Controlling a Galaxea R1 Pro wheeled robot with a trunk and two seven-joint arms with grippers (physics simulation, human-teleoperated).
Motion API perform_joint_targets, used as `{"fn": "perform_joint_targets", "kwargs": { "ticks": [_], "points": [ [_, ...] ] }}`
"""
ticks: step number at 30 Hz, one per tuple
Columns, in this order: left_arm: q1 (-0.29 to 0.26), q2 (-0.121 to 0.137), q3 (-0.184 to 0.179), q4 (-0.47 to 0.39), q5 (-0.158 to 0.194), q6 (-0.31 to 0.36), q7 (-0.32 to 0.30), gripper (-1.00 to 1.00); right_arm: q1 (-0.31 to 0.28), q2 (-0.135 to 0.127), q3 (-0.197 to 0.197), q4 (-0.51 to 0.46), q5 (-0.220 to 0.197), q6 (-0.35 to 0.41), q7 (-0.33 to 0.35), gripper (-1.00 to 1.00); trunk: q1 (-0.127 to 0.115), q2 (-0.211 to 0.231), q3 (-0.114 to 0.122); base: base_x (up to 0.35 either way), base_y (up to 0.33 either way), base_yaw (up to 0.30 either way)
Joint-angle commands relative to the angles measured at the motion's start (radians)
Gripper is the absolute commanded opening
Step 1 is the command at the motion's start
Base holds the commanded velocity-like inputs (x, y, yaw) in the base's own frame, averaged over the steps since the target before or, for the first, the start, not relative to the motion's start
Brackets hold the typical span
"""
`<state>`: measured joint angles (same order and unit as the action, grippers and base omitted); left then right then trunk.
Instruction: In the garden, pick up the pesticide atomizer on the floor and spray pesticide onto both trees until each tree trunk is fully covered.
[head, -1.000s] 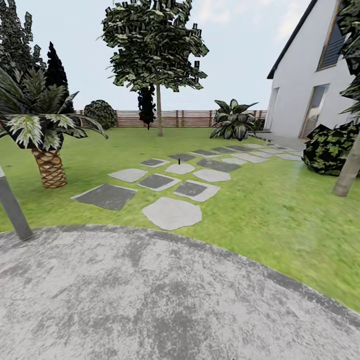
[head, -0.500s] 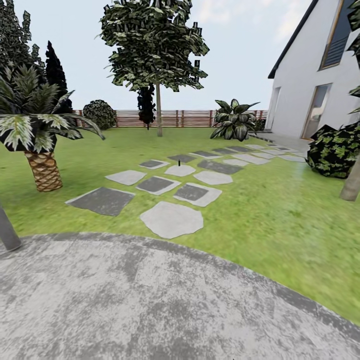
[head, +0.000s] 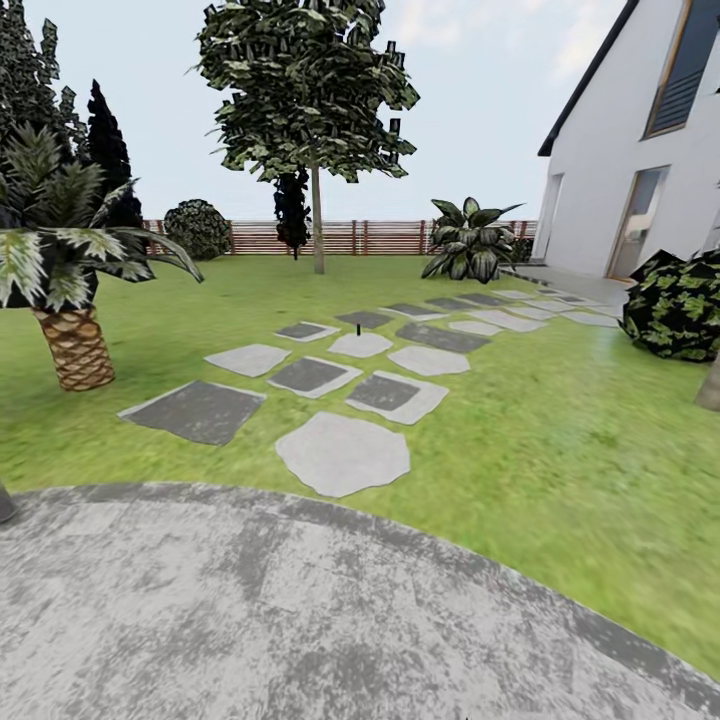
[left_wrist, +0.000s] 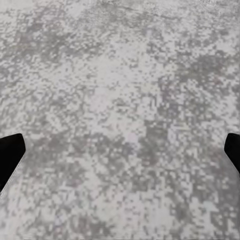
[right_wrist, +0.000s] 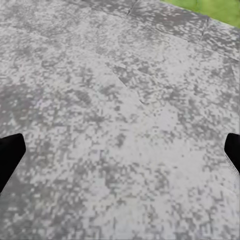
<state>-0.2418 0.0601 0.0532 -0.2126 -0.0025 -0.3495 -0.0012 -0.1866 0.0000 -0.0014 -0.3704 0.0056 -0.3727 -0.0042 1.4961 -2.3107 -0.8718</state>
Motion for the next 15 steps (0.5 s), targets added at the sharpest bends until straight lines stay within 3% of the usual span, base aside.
{"fn": "perform_joint_targets", "kwargs": {
  "ticks": [1, 15],
  "points": [
    [-0.001, 0.0, 0.004, 0.001, 0.0, -0.003, 0.0, 1.0, -0.001, 0.0, 0.0, 0.001, 0.001, -0.003, 0.0, 1.0, 0.0, 0.0, -0.001, 0.338, 0.0, 0.0],
    [-0.001, 0.0, 0.004, 0.001, 0.0, -0.003, 0.0, 1.0, -0.001, -0.002, -0.001, -0.003, 0.001, -0.005, 0.0, 1.0, 0.0, 0.0, -0.001, 0.339, 0.0, 0.0]
  ]
}}
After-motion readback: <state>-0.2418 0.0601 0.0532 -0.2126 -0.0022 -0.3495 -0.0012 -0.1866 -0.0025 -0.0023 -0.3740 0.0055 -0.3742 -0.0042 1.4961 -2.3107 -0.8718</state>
